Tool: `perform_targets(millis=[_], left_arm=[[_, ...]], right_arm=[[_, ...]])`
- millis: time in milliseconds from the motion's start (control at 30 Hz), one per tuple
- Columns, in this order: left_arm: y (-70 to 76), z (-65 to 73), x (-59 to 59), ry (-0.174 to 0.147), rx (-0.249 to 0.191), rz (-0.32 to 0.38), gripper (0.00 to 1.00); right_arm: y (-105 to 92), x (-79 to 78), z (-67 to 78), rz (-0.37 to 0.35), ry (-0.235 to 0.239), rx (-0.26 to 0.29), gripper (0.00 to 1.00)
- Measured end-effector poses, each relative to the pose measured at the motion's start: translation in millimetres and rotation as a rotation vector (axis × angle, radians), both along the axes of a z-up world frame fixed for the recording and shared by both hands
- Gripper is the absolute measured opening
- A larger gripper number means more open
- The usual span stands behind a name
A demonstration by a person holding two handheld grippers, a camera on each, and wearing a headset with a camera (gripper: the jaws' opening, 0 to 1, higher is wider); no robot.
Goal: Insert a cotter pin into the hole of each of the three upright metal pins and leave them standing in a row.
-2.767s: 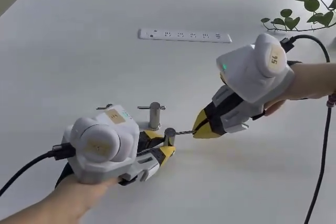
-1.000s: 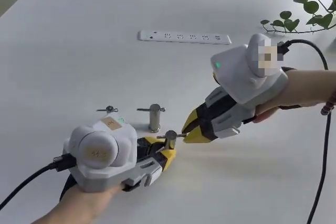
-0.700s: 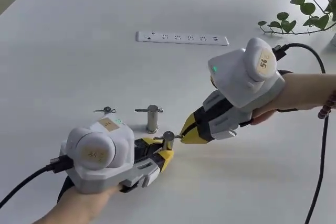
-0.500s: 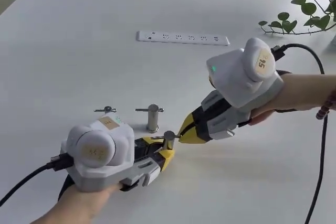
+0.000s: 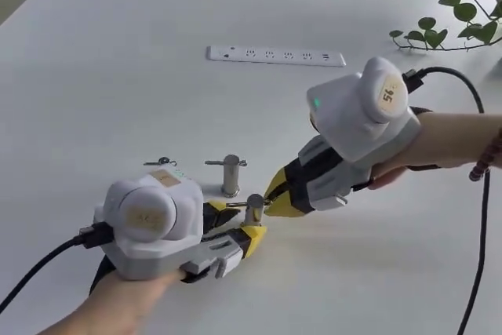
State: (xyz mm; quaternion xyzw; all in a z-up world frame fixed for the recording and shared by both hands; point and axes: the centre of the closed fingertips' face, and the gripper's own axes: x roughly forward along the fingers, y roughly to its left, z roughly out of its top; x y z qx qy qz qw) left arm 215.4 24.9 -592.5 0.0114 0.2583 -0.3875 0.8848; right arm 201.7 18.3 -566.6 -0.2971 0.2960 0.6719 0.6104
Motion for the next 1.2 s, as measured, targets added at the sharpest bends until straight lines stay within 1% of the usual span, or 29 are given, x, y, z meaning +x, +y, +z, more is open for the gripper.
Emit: perform_targets(millis=[67, 100, 167, 300, 467, 633, 700, 800, 1033, 1200], left_arm=[[1.8, 2.0, -1.5, -0.005, 0.007, -0.005, 0.27], [3.5, 3.3, -2.5, -0.008, 0.012, -0.007, 0.28], [6.7, 5.2, -4.3, -0.009, 0.013, -0.012, 0.29], [10.5, 7.6, -6.3, -0.012, 0.016, -0.022, 0.3], [12.4, 9.6, -5.7, -0.016, 0.015, -0.023, 0.3], [12.5, 12.3, -7.6, -0.021, 0.014, -0.033, 0.31], [13.3, 12.8, -8.2, -0.028, 0.019, -0.033, 0.31], [13.5, 12.7, -9.8, -0.036, 0.031, -0.045, 0.31], [14.9, 17.3, -10.3, -0.044, 0.018, -0.046, 0.32], [15.6, 20.5, -11.3, -0.045, 0.011, -0.047, 0.32]], right_arm=[[0.5, -0.5, 0.5, -0.004, 0.001, 0.004, 0.1], [1.7, -0.6, 1.0, -0.011, 0.002, 0.01, 0.13], [3.2, -0.4, 2.9, -0.027, 0.011, 0.023, 0.17], [7.4, 1.7, 6.3, -0.053, 0.017, 0.052, 0.19], [11.8, 0.2, 6.6, -0.061, 0.011, 0.071, 0.2], [16.4, -2.9, 4.7, -0.057, 0.006, 0.085, 0.18], [17.7, -1.8, 4.0, -0.05, -0.008, 0.091, 0.17], [19.7, 0.3, 2.1, -0.051, -0.009, 0.095, 0.15], [21.2, 3.5, 0.4, -0.036, -0.028, 0.093, 0.1], [21.1, 3.9, -0.2, -0.034, -0.028, 0.096, 0.1]])
